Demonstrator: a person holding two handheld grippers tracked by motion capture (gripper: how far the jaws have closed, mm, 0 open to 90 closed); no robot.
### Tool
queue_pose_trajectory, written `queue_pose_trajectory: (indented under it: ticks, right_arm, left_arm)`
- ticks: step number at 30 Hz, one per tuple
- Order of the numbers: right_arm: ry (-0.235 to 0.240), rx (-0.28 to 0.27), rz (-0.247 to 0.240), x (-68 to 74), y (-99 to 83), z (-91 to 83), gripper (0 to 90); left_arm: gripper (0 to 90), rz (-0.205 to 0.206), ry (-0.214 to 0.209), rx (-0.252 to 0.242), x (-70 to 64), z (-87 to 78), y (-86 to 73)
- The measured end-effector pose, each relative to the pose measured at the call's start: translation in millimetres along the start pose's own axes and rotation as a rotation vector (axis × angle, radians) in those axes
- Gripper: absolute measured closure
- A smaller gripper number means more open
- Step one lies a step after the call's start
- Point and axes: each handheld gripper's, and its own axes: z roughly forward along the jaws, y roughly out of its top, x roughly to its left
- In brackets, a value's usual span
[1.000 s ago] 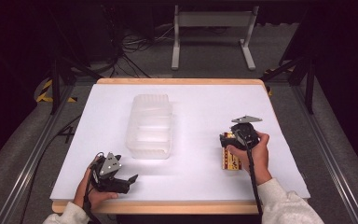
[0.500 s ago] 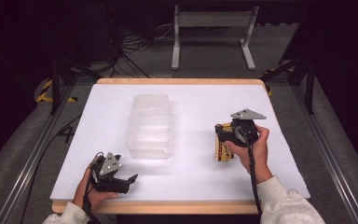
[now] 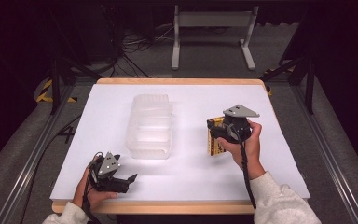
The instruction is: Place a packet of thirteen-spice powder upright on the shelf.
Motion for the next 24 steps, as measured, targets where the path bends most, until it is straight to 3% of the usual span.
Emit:
queue_pose_trajectory:
  ticks: [13,24]
  right_arm:
    - [0.017,-0.112,-0.028,35.8,29.2,12.1,30.5]
    - [0.061,-0.151,-0.049,70.2,52.6,37.1,30.5]
  left_arm:
    - [7.0,-0.002,-0.001,-0.007,0.6,-1.4,-0.1]
    - [6.9,-0.005,-0.005,-0.023,0.7,-3.6,-0.1]
